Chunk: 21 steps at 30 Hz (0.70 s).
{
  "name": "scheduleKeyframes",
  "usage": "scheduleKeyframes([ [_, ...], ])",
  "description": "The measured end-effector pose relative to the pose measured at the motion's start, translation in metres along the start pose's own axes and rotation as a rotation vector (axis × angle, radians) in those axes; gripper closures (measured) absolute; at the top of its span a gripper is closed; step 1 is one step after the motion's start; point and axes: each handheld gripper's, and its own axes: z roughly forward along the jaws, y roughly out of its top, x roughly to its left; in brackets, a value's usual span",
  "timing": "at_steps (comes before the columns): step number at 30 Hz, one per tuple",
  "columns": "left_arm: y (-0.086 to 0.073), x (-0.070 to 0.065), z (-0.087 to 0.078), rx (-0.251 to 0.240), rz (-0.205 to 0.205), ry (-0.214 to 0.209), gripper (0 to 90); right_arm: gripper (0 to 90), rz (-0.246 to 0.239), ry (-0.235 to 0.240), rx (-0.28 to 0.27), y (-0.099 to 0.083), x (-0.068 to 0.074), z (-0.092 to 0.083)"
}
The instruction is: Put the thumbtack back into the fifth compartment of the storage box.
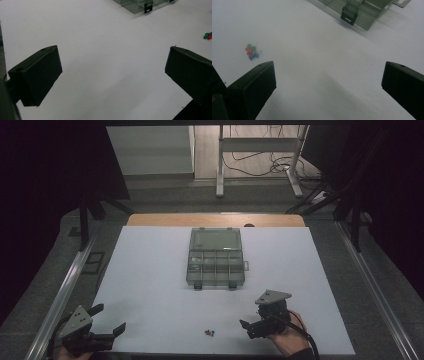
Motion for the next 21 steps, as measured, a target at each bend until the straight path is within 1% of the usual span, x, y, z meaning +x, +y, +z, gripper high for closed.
scheduleKeyframes([
  [6,0.0,0.0,0.0,0.001,0.003,0.0,1.2,0.0,-0.023,0.007,0.025,0.005,0.004,0.006],
  [11,0.0,0.0,0.0,0.001,0.004,-0.001,1.3,0.0,-0.03,0.002,0.042,0.008,0.007,0.01],
  [15,0.0,0.0,0.0,0.001,0.005,0.0,1.2,0.0,-0.04,0.004,0.062,0.012,0.011,0.015],
  [16,0.0,-0.001,0.0,0.001,0.006,0.0,1.2,0.0,-0.048,0.006,0.072,0.014,0.013,0.017],
  [21,0.0,-0.001,0.0,0.001,0.007,0.0,1.3,0.0,-0.054,0.019,0.077,0.018,0.016,0.021],
])
